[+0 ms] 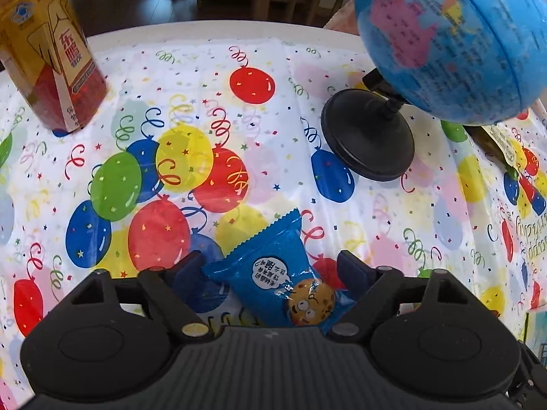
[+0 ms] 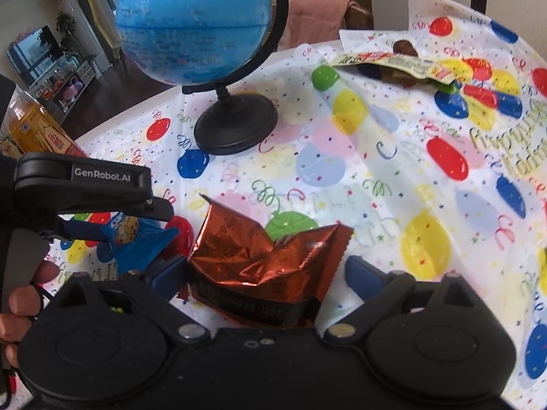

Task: Organize snacks
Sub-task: 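Grasp the red-brown foil bag with the right tool while the left tool grasps the blue cookie packet, then carry the foil bag and cookie packet over the red box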

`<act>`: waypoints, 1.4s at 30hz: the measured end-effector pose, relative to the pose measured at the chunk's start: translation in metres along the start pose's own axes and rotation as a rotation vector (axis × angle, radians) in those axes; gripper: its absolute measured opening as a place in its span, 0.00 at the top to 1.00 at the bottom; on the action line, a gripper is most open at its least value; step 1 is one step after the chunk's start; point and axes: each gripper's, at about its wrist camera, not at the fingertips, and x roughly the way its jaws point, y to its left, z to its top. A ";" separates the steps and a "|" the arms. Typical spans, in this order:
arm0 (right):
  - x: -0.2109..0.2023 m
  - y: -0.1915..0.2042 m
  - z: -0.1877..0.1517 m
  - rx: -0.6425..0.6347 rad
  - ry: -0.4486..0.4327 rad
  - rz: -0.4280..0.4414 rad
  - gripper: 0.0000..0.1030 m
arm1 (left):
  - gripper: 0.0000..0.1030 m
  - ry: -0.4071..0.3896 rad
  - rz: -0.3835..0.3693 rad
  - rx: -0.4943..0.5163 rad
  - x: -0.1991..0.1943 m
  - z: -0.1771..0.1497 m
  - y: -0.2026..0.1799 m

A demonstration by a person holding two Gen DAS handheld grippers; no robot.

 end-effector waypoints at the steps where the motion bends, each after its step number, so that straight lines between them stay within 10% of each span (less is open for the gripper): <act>1: 0.000 -0.001 -0.001 0.009 0.000 0.004 0.14 | 0.29 -0.005 0.005 0.006 -0.001 -0.001 -0.001; 10: -0.008 0.004 -0.006 0.013 -0.002 0.023 0.41 | 0.56 -0.023 -0.005 0.026 -0.011 -0.008 0.002; 42: -0.163 0.104 -0.067 -0.110 -0.075 0.074 0.44 | 0.58 -0.128 -0.013 0.093 -0.177 -0.120 0.067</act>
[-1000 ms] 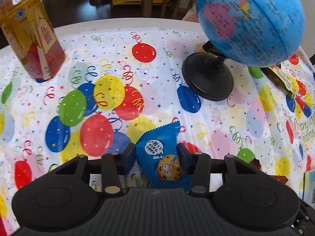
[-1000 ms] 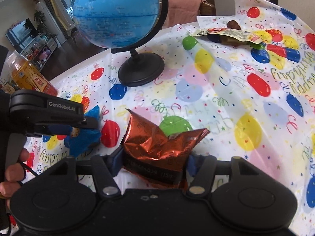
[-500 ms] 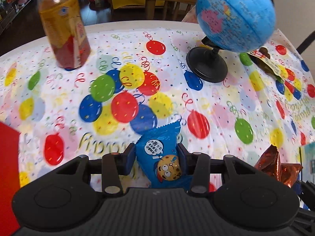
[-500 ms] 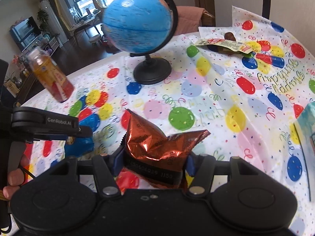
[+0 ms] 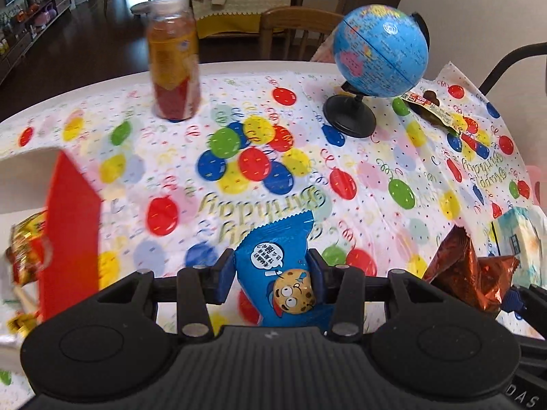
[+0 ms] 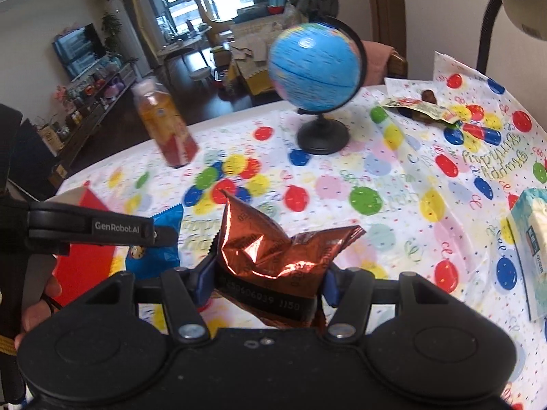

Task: Organize snacks
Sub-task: 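Carry the foil bag and cookie packet over the red box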

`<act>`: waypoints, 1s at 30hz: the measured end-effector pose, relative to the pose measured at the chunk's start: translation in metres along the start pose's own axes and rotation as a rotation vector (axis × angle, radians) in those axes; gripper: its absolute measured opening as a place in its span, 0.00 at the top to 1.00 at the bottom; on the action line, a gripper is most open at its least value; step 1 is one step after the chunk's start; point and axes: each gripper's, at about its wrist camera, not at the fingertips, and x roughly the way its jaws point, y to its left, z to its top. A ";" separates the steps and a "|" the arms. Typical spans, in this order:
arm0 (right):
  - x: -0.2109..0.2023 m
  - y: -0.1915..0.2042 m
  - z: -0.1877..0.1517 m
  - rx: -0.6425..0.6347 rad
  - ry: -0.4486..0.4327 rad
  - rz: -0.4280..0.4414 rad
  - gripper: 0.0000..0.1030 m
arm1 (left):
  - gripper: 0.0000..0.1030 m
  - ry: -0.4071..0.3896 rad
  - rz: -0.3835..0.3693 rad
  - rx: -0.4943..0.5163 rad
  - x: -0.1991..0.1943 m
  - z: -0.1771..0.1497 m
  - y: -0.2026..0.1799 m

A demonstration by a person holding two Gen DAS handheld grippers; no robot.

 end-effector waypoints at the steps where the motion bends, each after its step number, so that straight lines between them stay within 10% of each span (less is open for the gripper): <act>1: -0.004 0.006 -0.001 -0.006 -0.004 0.008 0.44 | 0.58 -0.005 0.002 -0.002 -0.007 -0.004 0.005; 30: 0.000 0.252 -0.016 -0.225 -0.006 0.178 0.43 | 0.57 -0.123 0.121 -0.137 -0.131 -0.051 0.232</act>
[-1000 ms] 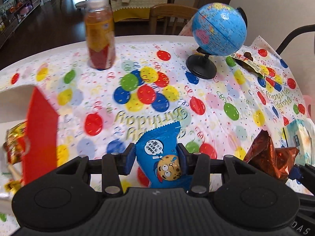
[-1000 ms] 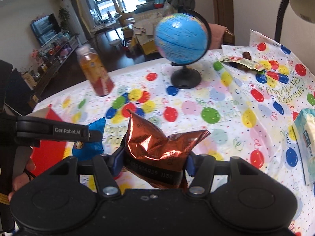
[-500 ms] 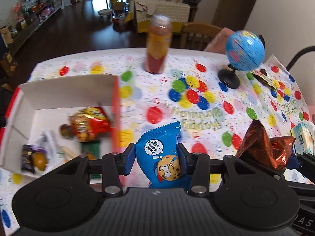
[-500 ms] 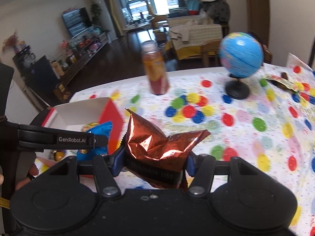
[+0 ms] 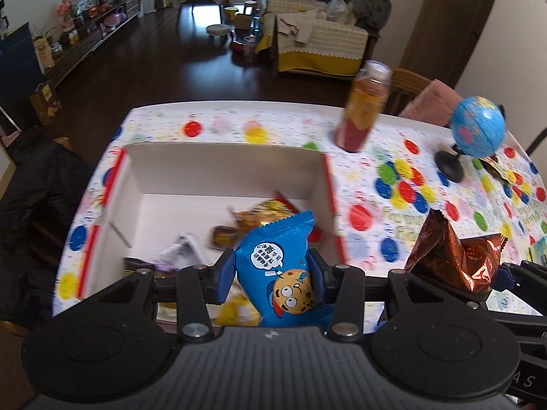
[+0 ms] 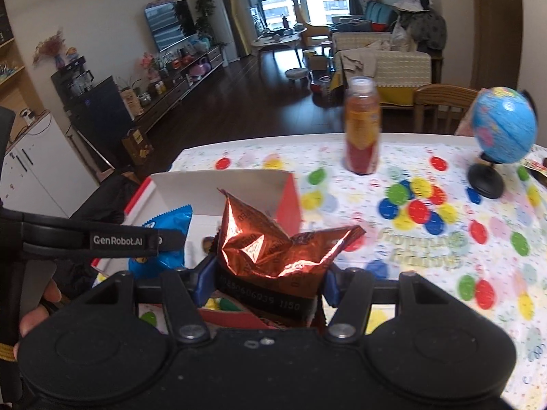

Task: Organize snacks
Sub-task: 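Carry the foil bag and cookie packet over the red box, then lower both snacks into the box and open both tools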

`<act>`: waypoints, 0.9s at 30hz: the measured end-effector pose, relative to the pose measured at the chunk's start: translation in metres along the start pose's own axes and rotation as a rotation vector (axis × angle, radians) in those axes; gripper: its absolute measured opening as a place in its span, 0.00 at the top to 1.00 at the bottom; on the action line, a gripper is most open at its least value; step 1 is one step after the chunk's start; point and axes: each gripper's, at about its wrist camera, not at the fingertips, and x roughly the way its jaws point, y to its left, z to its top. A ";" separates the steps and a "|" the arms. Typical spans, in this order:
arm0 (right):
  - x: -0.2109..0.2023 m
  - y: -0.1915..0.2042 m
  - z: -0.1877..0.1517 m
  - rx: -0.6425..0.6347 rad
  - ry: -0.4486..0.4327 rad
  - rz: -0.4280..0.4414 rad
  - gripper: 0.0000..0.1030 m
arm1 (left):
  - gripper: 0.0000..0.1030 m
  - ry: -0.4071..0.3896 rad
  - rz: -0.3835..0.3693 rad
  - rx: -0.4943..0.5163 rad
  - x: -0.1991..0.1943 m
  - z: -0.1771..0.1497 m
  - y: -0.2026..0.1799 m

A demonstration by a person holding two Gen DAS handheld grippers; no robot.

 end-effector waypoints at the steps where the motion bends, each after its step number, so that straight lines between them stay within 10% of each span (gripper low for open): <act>1: 0.005 0.006 0.001 -0.004 0.004 0.001 0.44 | 0.57 0.001 0.006 -0.005 0.001 0.001 0.009; 27: 0.126 0.077 -0.002 -0.037 0.179 -0.052 0.43 | 0.57 0.088 0.104 0.040 0.091 0.038 0.113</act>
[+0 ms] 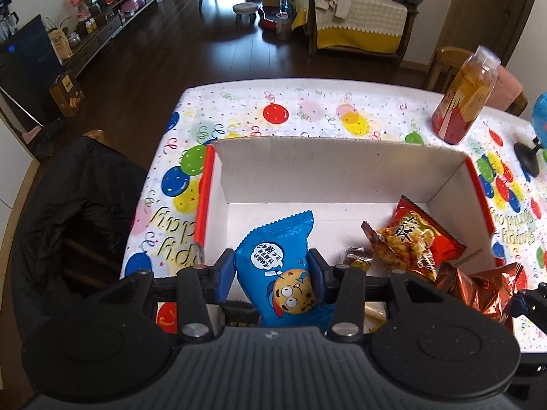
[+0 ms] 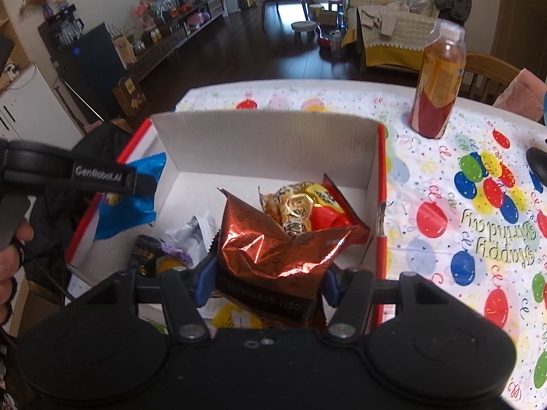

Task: Organize snacks
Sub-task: 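Lower both snacks into the box and open both tools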

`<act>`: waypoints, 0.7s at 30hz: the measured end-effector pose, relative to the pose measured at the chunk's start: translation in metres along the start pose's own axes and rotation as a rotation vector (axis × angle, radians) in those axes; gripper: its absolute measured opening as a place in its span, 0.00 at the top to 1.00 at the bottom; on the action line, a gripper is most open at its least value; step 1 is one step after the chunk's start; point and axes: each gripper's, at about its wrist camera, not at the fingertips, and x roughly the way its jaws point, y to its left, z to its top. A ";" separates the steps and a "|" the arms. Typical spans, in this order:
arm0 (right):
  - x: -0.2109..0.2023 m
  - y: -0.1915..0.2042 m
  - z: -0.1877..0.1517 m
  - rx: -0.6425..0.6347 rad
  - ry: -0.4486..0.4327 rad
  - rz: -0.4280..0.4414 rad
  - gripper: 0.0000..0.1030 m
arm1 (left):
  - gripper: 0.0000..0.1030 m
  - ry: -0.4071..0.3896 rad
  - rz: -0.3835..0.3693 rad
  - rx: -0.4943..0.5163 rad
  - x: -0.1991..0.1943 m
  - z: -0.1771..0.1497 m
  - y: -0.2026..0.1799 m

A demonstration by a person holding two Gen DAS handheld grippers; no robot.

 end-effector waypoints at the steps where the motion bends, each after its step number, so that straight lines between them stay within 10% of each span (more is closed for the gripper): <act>1: 0.003 0.000 0.000 0.001 0.006 -0.003 0.43 | 0.57 0.004 0.005 0.007 0.004 0.001 -0.002; 21: 0.025 -0.003 -0.006 0.010 0.058 -0.005 0.39 | 0.50 0.123 -0.005 0.045 0.048 0.002 -0.018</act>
